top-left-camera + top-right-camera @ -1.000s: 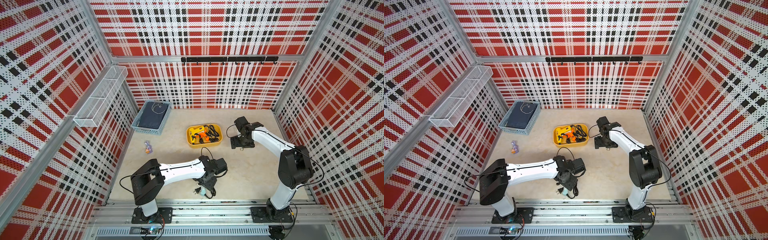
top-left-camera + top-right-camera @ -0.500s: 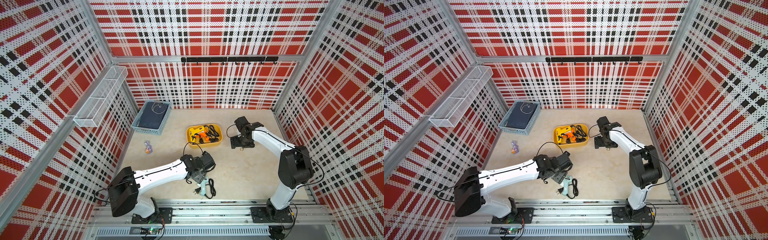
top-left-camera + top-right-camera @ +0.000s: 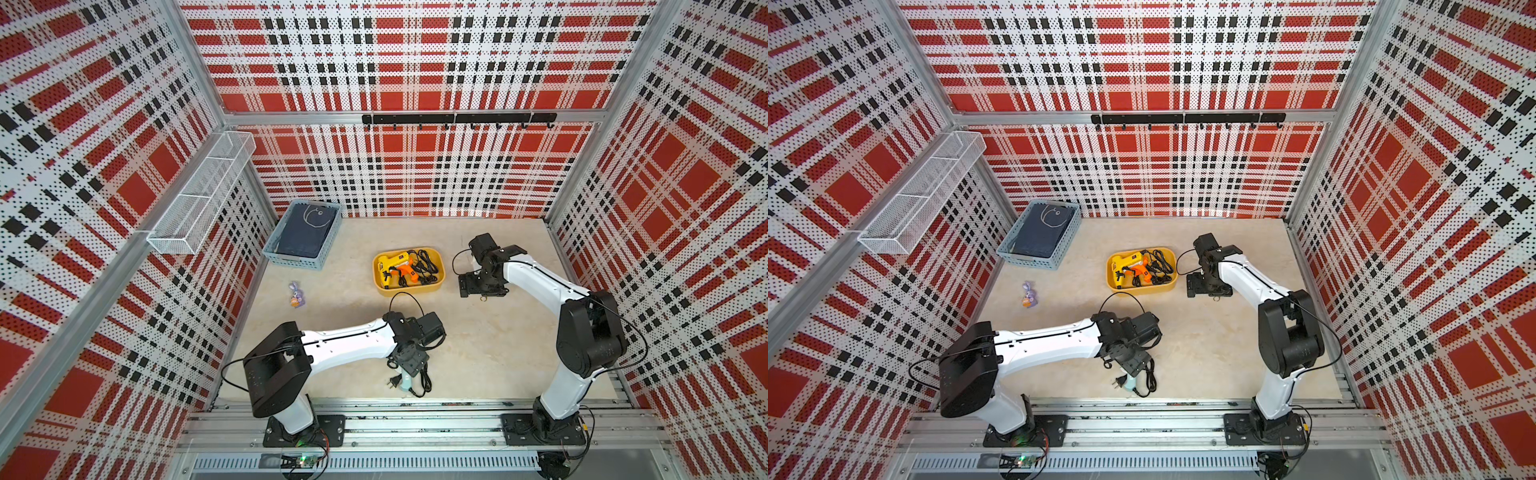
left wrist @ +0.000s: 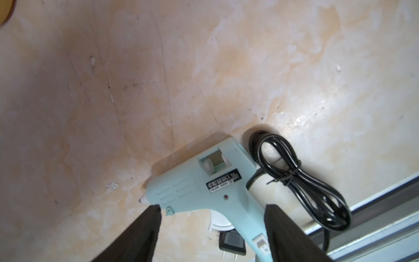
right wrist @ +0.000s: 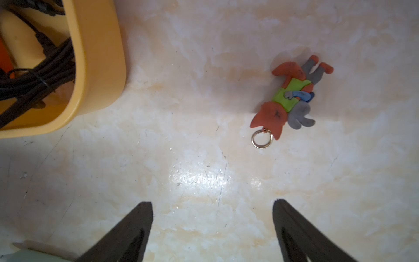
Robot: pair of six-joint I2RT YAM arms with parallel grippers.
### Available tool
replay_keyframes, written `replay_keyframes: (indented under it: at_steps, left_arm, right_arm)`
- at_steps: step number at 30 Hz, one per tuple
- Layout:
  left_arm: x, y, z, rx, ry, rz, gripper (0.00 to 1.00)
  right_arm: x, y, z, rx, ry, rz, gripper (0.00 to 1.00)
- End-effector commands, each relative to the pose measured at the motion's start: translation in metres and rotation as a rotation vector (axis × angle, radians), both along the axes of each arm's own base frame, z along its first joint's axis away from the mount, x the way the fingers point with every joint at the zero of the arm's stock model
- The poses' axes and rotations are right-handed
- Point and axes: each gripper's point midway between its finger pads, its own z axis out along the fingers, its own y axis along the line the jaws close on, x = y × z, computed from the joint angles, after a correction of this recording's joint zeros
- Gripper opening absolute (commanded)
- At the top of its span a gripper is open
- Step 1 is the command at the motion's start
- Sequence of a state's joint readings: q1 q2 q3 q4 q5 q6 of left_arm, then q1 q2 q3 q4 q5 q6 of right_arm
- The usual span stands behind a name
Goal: Put the hot melt glue gun into the storage box
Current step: Pick up the hot melt adhesive gun from the center of the board.
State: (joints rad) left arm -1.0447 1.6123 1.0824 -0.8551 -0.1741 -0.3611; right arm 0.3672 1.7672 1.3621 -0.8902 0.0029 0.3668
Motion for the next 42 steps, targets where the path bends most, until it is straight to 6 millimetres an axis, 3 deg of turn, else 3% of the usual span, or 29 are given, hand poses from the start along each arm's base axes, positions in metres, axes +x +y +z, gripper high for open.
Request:
replay_keyframes:
  at_steps: [1, 5, 9, 14, 17, 23, 29, 36, 42]
  left_arm:
    - [0.04, 0.021, 0.044, -0.169, -0.084, 0.285, 0.78]
    - [0.094, 0.075, 0.103, -0.423, -0.219, 0.643, 0.78]
    - [0.115, 0.134, 0.136, -0.57, -0.328, 0.882, 0.78]
    - [0.116, 0.188, 0.14, -0.627, -0.376, 1.042, 0.78]
    - [0.114, 0.214, 0.135, -0.622, -0.387, 1.098, 0.78]
    - [0.111, 0.235, 0.12, -0.598, -0.351, 1.114, 0.78]
    - [0.109, 0.242, 0.111, -0.558, -0.317, 1.072, 0.78]
    - [0.104, 0.23, 0.111, -0.561, -0.307, 1.031, 0.79]
    - [0.103, 0.226, 0.112, -0.559, -0.308, 1.013, 0.79]
  right_arm:
    - [-0.023, 0.052, 0.01, 0.115, 0.015, 0.164, 0.9]
    - [-0.072, 0.101, 0.01, 0.185, 0.083, 0.368, 0.89]
    - [-0.114, 0.127, 0.021, 0.209, 0.114, 0.516, 0.88]
    - [-0.164, 0.167, 0.025, 0.242, 0.17, 0.631, 0.88]
    - [-0.181, 0.18, 0.023, 0.244, 0.19, 0.645, 0.88]
    - [-0.214, 0.214, 0.011, 0.255, 0.244, 0.678, 0.89]
    - [-0.24, 0.237, -0.012, 0.254, 0.295, 0.642, 0.87]
    - [-0.236, 0.245, -0.033, 0.168, 0.29, 0.527, 0.86]
    - [-0.224, 0.234, -0.032, 0.074, 0.206, 0.441, 0.86]
